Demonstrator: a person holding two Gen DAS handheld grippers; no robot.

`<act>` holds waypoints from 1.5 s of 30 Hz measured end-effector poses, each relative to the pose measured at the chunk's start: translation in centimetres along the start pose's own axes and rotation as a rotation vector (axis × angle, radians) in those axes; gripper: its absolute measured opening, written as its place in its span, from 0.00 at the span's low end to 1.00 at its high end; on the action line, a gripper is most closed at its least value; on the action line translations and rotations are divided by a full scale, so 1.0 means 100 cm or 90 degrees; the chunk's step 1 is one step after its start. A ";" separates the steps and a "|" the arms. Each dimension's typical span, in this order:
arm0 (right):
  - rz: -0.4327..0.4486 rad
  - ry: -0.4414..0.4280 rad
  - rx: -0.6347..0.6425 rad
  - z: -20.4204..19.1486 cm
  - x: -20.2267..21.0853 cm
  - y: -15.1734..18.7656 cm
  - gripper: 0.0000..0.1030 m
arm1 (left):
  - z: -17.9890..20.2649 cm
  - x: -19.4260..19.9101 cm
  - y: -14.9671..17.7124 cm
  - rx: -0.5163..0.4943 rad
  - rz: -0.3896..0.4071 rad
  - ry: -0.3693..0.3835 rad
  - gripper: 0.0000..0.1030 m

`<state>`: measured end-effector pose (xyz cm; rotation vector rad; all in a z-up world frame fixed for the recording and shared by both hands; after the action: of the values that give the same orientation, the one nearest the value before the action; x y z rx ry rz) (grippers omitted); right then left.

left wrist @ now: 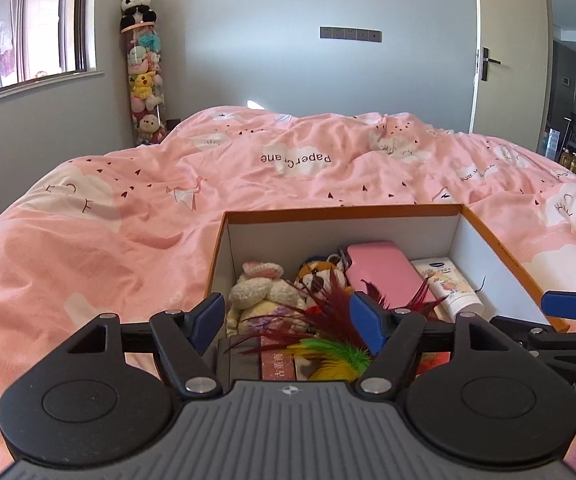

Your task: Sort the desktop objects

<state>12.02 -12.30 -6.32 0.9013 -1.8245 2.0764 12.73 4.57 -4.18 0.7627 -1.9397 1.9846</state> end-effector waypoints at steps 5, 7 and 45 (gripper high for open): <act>-0.009 -0.010 0.000 -0.004 -0.005 0.006 0.64 | 0.002 -0.005 0.010 -0.007 -0.021 0.001 0.79; -0.012 -0.013 0.001 -0.004 -0.007 0.007 0.66 | 0.005 -0.006 0.013 -0.012 -0.028 0.003 0.80; -0.019 -0.035 -0.002 -0.013 -0.010 0.013 0.74 | 0.009 -0.018 0.031 0.007 -0.088 0.020 0.85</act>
<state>11.73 -11.13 -7.96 0.9880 -1.8290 2.0510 12.70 3.79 -7.82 0.8392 -1.8090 1.9151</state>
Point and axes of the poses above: each gripper's, at about its wrist camera, not at the fingertips, and x roughly against the way its jaws point, z to its right, y to its underside, the point moved 8 cm from there along -x, roughly the way its jaws point, and after that the axes turned 1 degree about -y, right-handed, at the moved point
